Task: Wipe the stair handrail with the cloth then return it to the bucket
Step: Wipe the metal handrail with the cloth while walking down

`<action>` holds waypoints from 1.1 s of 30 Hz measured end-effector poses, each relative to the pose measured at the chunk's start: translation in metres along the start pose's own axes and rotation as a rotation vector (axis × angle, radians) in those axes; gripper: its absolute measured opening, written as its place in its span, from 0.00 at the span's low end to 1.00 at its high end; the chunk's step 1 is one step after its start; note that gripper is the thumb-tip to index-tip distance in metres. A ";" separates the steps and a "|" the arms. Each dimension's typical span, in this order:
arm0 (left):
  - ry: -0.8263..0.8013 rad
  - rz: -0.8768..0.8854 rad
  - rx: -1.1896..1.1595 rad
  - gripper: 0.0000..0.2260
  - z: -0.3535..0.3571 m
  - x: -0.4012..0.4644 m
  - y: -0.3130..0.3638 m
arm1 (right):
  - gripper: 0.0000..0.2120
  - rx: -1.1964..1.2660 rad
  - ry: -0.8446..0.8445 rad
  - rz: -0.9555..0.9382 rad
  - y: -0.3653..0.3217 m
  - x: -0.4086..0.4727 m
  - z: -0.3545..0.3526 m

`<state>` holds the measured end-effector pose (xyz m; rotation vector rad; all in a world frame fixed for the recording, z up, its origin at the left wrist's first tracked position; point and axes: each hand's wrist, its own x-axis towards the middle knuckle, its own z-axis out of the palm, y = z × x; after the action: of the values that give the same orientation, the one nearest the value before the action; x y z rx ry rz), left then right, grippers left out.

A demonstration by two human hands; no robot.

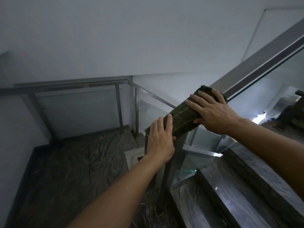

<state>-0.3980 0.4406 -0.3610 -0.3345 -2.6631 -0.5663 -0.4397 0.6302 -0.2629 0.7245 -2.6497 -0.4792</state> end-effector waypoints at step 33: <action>-0.086 0.044 -0.522 0.41 0.031 -0.044 -0.067 | 0.38 -0.012 -0.009 0.123 -0.077 0.001 0.023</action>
<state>-0.3890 0.3882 -0.4285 -0.5712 -2.5418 -1.2580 -0.4173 0.5721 -0.3141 0.5535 -2.6781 -0.4647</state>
